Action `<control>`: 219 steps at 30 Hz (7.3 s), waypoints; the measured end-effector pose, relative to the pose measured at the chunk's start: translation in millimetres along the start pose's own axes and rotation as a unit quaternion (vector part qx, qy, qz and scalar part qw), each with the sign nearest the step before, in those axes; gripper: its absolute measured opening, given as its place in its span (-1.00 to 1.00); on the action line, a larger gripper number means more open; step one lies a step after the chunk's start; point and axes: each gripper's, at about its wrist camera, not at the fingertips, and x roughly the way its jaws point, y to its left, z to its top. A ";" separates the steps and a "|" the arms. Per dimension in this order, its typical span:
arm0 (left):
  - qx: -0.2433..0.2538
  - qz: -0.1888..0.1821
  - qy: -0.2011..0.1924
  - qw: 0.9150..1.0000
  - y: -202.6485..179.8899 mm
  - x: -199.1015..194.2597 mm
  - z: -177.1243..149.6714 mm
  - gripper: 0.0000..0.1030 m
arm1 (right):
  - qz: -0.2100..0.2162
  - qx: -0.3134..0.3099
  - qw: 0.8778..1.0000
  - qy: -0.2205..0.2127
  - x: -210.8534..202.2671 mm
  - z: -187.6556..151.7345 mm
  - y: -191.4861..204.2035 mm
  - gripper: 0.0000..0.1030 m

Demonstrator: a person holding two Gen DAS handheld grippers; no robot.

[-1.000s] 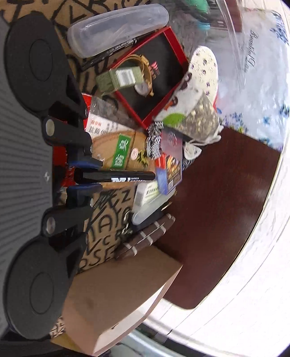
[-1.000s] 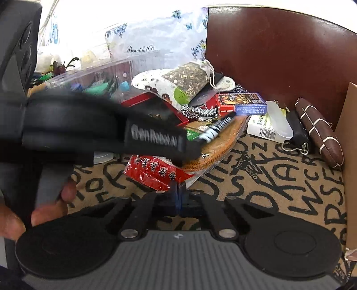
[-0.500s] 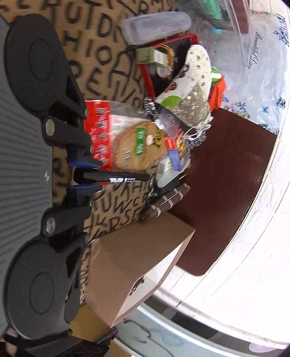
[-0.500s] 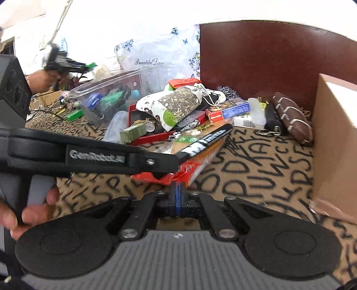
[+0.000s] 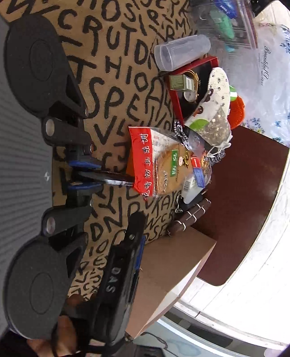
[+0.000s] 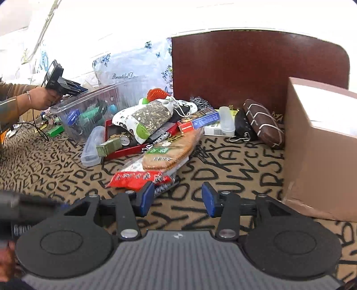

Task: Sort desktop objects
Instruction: 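Grasp the packaged insole with the right gripper while the left gripper holds the marker, then carry the marker and insole into the cardboard box and release both, then move both grippers back over the table toward the medicine box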

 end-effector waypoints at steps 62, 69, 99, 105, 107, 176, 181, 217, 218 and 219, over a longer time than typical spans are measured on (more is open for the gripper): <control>0.056 0.003 0.035 0.998 -3.2 2.3 -7.9 -0.74 | -0.029 -0.066 0.996 0.045 -4.2 26.1 8.8 0.20; 0.060 -0.014 0.047 0.997 -13.3 -11.7 -17.6 -0.74 | -0.039 -0.029 0.995 0.084 -89.6 -24.3 -18.8 0.21; 0.118 0.034 0.062 0.991 -56.5 18.8 -13.1 -0.74 | -0.078 -0.010 0.989 0.128 -41.0 -43.1 -30.2 0.44; 0.098 0.019 0.063 0.993 -62.3 9.2 -12.1 -0.74 | -0.060 0.008 0.993 0.101 -68.2 -42.3 -33.0 0.39; 0.088 0.004 0.059 0.994 -66.5 1.9 -9.7 -0.74 | -0.052 0.007 0.995 0.089 -82.2 -39.7 -32.7 0.39; 0.102 -0.083 -0.036 0.991 -229.6 86.7 123.4 0.85 | -0.197 0.014 0.980 -0.005 -104.9 86.0 -178.1 0.81; 0.122 -0.066 -0.052 0.989 -224.8 48.6 110.1 0.87 | -0.186 0.000 0.982 -0.024 -126.0 76.4 -147.2 0.81; -0.083 0.062 0.002 0.995 35.6 17.7 43.2 0.85 | 0.019 -0.120 0.990 0.066 17.9 -1.5 33.8 0.78; -0.081 0.063 0.006 0.995 37.4 21.3 44.1 0.85 | 0.022 -0.122 0.990 0.069 22.8 -0.7 34.2 0.78; -0.080 0.064 0.010 0.995 38.7 24.5 44.4 0.84 | 0.025 -0.124 0.989 0.073 26.9 -0.4 33.9 0.77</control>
